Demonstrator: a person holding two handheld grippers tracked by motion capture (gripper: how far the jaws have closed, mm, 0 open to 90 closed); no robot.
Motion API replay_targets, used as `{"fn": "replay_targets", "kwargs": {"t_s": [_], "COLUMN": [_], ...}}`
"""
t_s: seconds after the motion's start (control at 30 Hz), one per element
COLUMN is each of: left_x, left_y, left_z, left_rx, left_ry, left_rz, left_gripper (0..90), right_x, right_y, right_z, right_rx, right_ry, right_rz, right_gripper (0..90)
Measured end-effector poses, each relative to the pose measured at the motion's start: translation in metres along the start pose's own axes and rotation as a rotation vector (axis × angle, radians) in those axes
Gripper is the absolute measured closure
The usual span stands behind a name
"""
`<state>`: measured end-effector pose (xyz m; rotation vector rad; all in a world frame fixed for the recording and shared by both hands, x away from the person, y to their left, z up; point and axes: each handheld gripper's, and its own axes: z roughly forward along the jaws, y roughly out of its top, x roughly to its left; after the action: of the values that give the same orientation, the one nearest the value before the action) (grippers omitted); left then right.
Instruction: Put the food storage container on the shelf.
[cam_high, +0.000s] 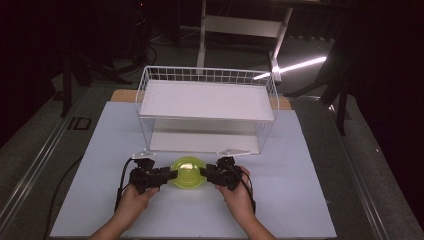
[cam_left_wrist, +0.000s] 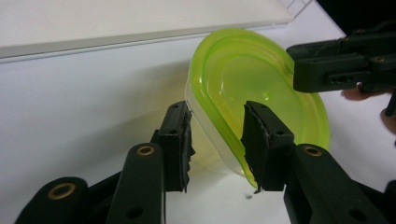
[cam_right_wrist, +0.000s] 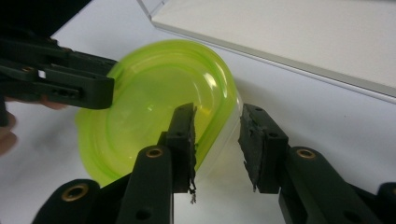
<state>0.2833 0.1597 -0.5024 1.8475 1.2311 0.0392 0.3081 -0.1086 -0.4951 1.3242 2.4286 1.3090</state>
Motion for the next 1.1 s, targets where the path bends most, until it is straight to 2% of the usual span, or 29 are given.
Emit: {"fn": "replay_targets", "kwargs": {"t_s": [0.07,0.17,0.33,0.4,0.47,0.57,0.63,0.73,0.87,1.0,1.1], "left_x": [-0.001,-0.002,-0.007,-0.009,-0.012,-0.014,-0.018,-0.02,-0.026,-0.03,-0.031], "left_y": [-0.001,-0.002,-0.003,-0.002,-0.003,-0.003,-0.002,-0.002,0.003,0.011,0.017], "left_z": [-0.001,-0.002,-0.005,-0.006,-0.007,-0.009,-0.009,-0.009,-0.012,-0.015,-0.014], "left_rx": [0.009,0.006,0.024,0.032,0.033,0.023,0.025,0.013,-0.031,-0.081,-0.105], "left_ry": [0.003,-0.004,-0.033,-0.059,-0.042,-0.037,-0.015,-0.016,-0.014,-0.03,-0.039], "left_rz": [-0.014,-0.032,-0.044,-0.062,-0.042,-0.039,0.0,0.006,0.041,0.07,0.096], "left_gripper": [66.4,69.2,73.2,75.1,76.0,79.7,81.9,81.9,82.0,82.0,82.0], "right_x": [0.001,0.003,0.007,0.007,0.007,0.008,0.01,0.011,0.015,0.019,0.017], "right_y": [-0.001,-0.002,-0.005,-0.005,-0.006,-0.008,-0.01,-0.011,-0.008,0.001,0.007], "right_z": [-0.001,-0.003,-0.008,-0.009,-0.011,-0.013,-0.014,-0.017,-0.025,-0.037,-0.043], "right_rx": [-0.003,-0.011,-0.008,-0.006,-0.01,-0.021,-0.024,-0.039,-0.074,-0.125,-0.145], "right_ry": [0.019,0.02,0.005,0.0,0.001,-0.003,-0.021,-0.036,-0.061,-0.086,-0.098], "right_rz": [0.012,0.027,0.046,0.051,0.063,0.07,0.057,0.043,0.01,-0.027,-0.037], "right_gripper": [67.5,69.9,73.2,74.7,75.6,77.4,78.5,78.7,78.7,78.8,78.8]}}
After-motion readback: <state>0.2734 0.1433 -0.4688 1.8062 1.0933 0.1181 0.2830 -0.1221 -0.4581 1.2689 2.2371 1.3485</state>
